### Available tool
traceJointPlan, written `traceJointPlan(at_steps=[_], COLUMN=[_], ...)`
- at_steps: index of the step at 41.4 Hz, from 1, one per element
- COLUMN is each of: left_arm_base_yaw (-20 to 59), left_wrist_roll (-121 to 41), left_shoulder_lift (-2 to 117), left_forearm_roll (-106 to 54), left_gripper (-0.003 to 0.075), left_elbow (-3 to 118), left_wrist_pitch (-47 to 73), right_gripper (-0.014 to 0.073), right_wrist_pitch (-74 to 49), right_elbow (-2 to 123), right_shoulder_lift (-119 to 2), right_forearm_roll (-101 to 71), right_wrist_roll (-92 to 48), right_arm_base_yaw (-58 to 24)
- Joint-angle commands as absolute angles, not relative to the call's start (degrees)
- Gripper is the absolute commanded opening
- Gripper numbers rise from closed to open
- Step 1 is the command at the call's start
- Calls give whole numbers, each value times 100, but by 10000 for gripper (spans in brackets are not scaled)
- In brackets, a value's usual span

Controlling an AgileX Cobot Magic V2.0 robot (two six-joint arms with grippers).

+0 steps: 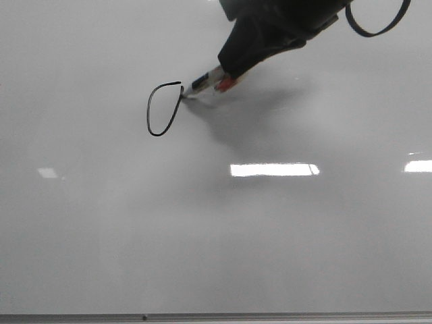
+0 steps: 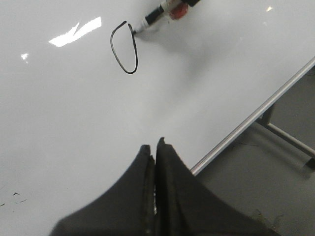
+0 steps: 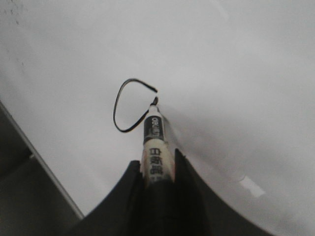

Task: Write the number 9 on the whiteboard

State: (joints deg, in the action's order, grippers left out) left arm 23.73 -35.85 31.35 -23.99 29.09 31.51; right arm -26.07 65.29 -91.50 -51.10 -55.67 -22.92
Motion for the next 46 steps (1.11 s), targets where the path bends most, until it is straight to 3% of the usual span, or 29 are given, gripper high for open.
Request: traceJointPlan(at_steps=[1, 9, 19, 24, 29, 31, 35, 40, 46], left_arm_base_yaw=[2369, 2369, 2369, 2369, 2369, 2440, 2837, 3490, 3773], left_wrist_roll=[-3522, -3522, -3603, -3988, -4606, -4951, -5050, -5048, -5048], left_shoulder_lift=[3127, 3127, 3142, 3433, 4075, 4482, 5073, 5592, 5846], left_forearm_roll=[-2548, -2548, -2548, -2548, -2548, -2548, -2545, -2103, -1989], left_gripper=[-19, -19, 6, 183, 496, 569, 551, 474, 421], left_elbow=[3071, 3071, 3084, 3306, 3760, 3967, 4175, 4306, 4358], left_wrist_pitch=[2756, 2756, 2827, 3084, 3557, 3864, 3946, 3681, 3667], right_gripper=[-61, -61, -61, -61, -61, -61, -61, -61, -61], right_wrist_pitch=[-2558, -2610, -3187, -3188, -3214, -3214, -3225, -3304, -3336], right_elbow=[6449, 6085, 6090, 6090, 6090, 6090, 6096, 6096, 6096], right_shoulder_lift=[-9244, -9661, -8597, -8192, -8053, -8032, -7985, -7933, -7790], right_forearm_roll=[-5014, -5020, -5024, -4855, -4662, -4662, -4662, -4662, -4677], right_wrist_roll=[-5625, -5625, -6069, -6830, -7623, -7686, -7686, -7686, -7686], right_arm_base_yaw=[-2283, -2440, -3090, -3513, -3876, -3994, -4120, -4291, -4429])
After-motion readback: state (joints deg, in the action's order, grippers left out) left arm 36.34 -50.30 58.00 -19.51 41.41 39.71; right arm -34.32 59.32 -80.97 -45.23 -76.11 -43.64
